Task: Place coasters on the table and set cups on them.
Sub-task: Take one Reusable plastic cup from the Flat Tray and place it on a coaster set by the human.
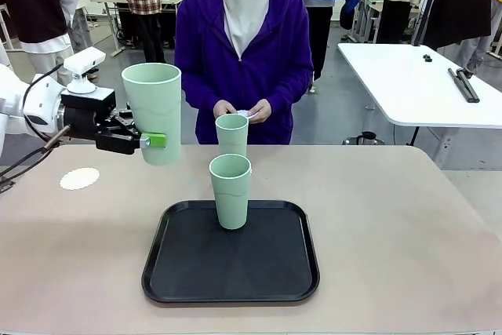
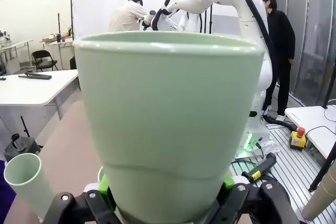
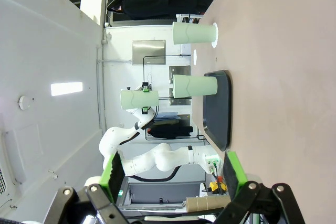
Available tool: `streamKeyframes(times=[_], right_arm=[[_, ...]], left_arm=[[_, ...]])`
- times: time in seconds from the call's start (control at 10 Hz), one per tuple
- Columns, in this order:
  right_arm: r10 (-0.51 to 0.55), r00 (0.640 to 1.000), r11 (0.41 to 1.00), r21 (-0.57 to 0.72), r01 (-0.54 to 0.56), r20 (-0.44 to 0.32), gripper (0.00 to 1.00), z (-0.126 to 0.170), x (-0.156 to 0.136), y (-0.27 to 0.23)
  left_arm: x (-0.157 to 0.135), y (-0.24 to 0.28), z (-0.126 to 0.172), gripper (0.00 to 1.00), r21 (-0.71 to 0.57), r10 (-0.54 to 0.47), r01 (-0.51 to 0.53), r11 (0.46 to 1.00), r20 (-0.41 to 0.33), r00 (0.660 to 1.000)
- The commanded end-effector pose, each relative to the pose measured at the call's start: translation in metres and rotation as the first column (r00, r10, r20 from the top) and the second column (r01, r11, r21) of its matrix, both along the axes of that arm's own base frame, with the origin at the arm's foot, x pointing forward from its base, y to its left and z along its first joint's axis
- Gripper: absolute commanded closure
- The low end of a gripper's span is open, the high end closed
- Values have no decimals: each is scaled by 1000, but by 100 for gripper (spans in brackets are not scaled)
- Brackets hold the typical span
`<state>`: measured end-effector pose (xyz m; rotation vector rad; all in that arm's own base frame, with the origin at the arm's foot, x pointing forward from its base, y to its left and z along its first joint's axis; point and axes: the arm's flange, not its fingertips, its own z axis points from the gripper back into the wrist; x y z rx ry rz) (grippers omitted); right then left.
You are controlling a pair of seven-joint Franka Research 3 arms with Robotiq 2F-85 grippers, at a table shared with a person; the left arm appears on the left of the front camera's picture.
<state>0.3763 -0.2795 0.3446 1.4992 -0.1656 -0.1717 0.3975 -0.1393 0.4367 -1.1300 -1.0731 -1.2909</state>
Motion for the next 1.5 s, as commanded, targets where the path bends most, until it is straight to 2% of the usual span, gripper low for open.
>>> streamKeyframes(times=[0.0, 0.1, 0.3, 0.4, 0.8, 1.0, 1.4], right_arm=[[1, 1000, 1000, 4, -1, 1, 0, 1, 0, 0], [1, 1000, 1000, 4, -1, 1, 0, 1, 0, 0], [1, 1000, 1000, 4, -1, 1, 0, 1, 0, 0], [1, 1000, 1000, 4, -1, 1, 0, 1, 0, 0], [1, 1000, 1000, 4, -1, 1, 0, 1, 0, 0], [1, 1000, 1000, 4, -1, 1, 0, 1, 0, 0], [1, 1000, 1000, 4, -1, 1, 0, 1, 0, 0]], left_arm=[[4, 1, -4, 100, -19, 2, -2, 1000, 31, 1000], [0, 0, 0, 17, 0, 0, 0, 1000, 0, 1000], [23, 61, -3, 17, -1, 129, -129, 992, 32, 991], [24, 89, 0, 17, 0, 182, -182, 983, 35, 983], [41, 188, 5, 17, 16, 407, -406, 914, 0, 914], [50, 222, 8, 17, -2, 486, -486, 874, -14, 874], [69, 269, -2, 17, -41, 574, -577, 816, -59, 817]])
